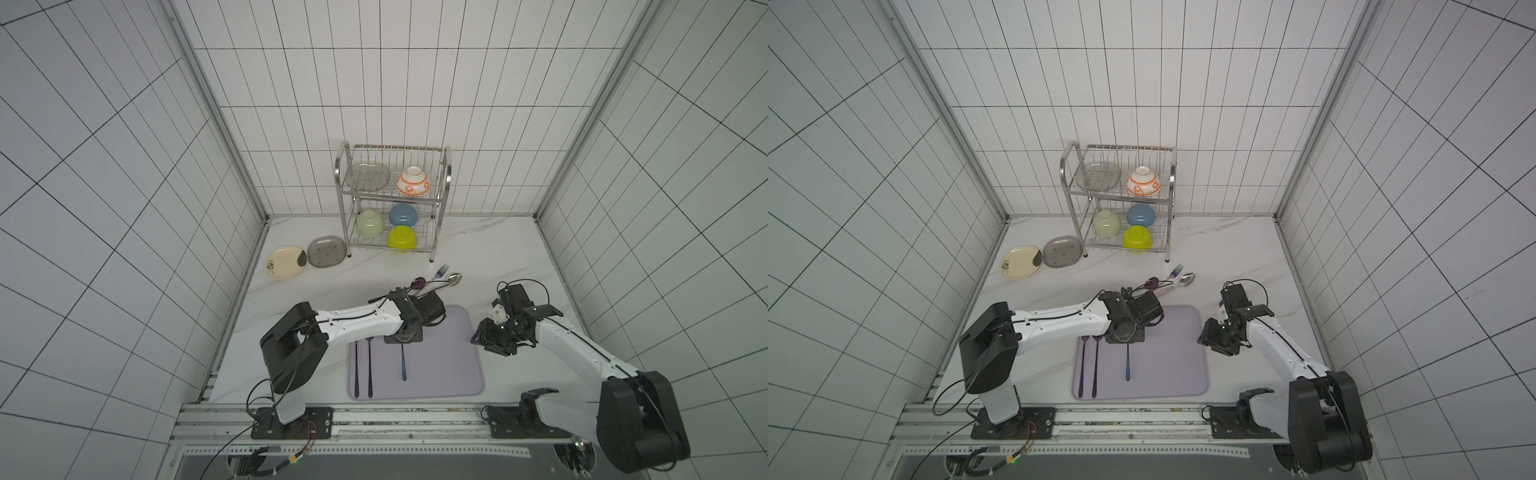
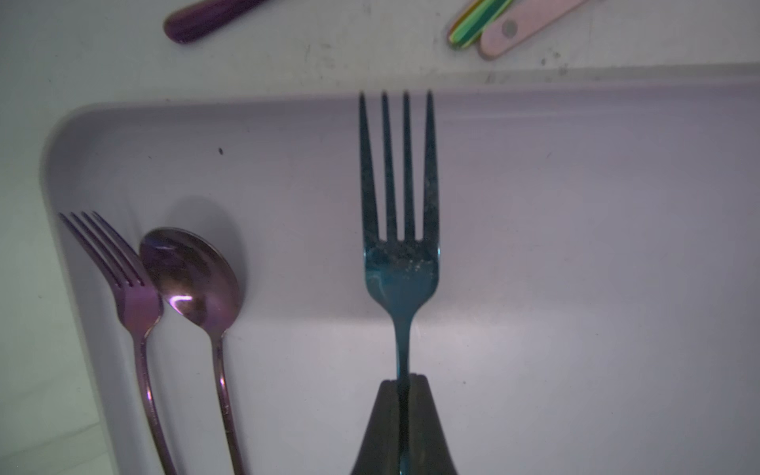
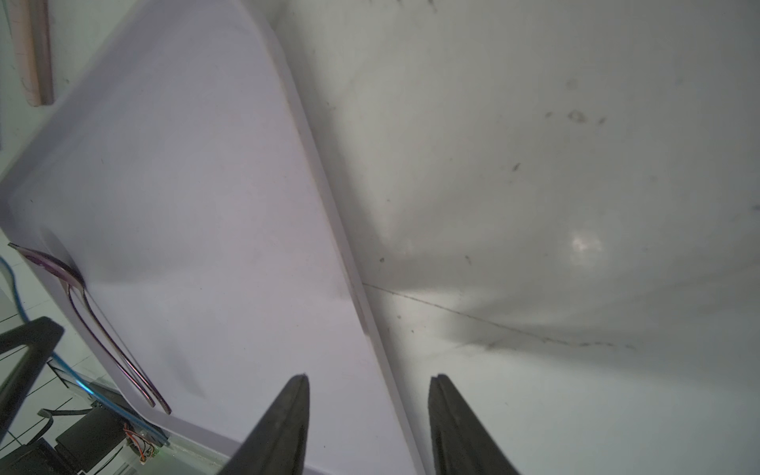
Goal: Set the spoon and fork side by side
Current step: Place the fork on the tray.
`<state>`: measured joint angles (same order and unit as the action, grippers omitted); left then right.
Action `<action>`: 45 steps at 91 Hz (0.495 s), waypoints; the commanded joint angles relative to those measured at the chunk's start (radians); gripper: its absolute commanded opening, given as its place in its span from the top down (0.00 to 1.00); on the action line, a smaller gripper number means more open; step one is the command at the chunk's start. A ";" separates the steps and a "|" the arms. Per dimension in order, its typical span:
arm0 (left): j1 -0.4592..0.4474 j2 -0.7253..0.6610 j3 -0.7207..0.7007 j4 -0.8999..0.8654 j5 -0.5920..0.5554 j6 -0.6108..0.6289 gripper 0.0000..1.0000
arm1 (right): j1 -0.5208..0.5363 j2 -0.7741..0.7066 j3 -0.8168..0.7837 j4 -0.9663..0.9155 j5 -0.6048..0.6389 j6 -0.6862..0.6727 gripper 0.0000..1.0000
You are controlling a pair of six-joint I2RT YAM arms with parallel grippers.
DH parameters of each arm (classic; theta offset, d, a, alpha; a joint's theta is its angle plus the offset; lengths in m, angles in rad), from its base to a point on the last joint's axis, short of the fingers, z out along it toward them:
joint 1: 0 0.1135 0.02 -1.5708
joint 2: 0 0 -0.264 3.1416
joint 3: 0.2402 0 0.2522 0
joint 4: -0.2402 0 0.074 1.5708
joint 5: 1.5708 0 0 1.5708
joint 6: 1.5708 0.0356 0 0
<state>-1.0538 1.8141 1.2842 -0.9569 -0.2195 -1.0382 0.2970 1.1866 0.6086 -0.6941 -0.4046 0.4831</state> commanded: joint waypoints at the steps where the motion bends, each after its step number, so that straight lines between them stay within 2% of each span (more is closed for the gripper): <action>1: -0.010 0.034 -0.011 0.043 0.001 -0.048 1.00 | 0.010 -0.010 -0.009 -0.025 -0.003 -0.007 0.50; 45: -0.036 0.086 -0.048 0.076 -0.003 -0.016 1.00 | 0.010 -0.026 -0.012 -0.021 0.000 -0.008 0.50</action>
<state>-1.0859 1.8870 1.2476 -0.9009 -0.2115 -1.0626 0.2970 1.1767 0.6086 -0.6968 -0.4046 0.4828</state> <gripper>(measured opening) 0.061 0.504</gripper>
